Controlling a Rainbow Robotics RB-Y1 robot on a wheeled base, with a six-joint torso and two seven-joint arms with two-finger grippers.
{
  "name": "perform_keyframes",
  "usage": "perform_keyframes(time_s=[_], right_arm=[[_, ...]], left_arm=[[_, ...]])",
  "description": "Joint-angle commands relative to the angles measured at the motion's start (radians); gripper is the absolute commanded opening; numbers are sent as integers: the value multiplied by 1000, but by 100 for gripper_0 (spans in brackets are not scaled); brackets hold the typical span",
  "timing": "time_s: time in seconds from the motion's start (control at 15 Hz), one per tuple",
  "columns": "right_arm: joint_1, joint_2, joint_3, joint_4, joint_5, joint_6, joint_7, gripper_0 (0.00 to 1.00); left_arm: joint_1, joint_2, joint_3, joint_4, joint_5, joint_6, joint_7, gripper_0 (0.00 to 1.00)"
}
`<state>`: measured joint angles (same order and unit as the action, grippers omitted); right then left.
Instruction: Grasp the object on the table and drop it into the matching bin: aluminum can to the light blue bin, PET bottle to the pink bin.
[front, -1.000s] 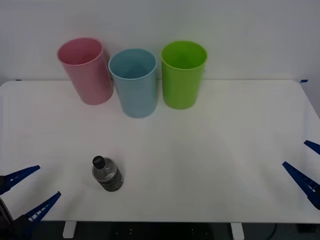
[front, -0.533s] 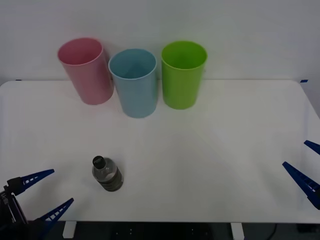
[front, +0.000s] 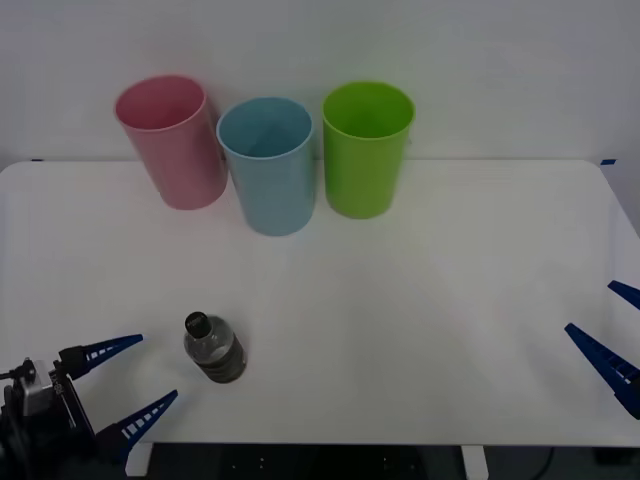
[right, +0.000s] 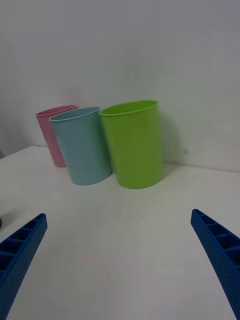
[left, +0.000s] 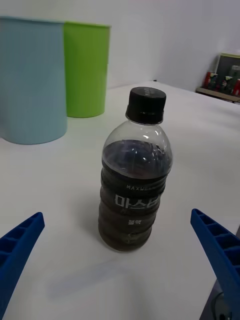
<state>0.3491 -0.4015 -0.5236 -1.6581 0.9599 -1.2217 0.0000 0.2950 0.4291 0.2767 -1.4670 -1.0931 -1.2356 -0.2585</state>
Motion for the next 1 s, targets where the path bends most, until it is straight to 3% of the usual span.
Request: perform_keyframes(time_s=[0.07,0.53,1.0], right_arm=[[0,0,0,0,0,0,0,100],[0,0,0,0,0,0,0,100],[0,0,0,0,0,0,0,100]], left_arm=[[-22,-38,-1,19,-31,1,-56,100],[-66,-148,-1,37,-119,10,-100,100],[-185,-167,-33,186,-126,12,-163,100]])
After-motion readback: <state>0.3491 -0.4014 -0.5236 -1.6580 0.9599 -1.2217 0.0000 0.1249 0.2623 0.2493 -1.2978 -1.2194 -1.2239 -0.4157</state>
